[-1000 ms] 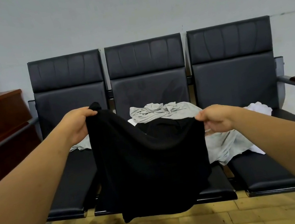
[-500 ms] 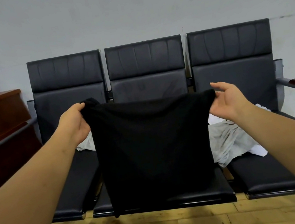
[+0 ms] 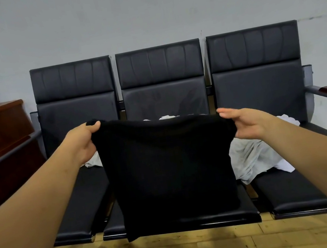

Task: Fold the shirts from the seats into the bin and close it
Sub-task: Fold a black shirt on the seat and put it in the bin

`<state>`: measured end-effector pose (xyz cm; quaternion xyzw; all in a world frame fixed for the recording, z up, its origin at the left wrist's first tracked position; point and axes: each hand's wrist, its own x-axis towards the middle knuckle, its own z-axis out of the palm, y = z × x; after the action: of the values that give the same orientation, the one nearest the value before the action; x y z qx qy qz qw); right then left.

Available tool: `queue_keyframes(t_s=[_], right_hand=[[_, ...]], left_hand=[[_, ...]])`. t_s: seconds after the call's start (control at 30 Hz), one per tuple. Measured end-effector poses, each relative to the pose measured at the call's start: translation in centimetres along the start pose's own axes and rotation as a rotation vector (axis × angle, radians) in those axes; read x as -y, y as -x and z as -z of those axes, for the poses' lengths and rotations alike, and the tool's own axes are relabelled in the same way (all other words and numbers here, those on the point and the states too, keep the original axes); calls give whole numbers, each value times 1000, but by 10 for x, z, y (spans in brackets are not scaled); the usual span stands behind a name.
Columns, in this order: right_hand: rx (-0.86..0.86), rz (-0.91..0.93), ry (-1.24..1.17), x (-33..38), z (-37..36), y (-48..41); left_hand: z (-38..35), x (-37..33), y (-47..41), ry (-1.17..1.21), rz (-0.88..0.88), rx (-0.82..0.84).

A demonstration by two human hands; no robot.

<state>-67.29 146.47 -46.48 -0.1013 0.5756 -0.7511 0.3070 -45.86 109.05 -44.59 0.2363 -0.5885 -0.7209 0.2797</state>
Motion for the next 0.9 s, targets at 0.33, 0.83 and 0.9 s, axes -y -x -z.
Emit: queue_keyframes(t_s=[0.33,0.83,0.9], right_hand=[[-80,-66,24,-10,19,-8],[-13,-90,143,-27,13,-23],[33,-66,-17,-29,12,-24]], left_hand=[[16,18,-2,-70,-5,-112],[18,33,3,-115,32,-30],[18,34,3,-87,35,-20]])
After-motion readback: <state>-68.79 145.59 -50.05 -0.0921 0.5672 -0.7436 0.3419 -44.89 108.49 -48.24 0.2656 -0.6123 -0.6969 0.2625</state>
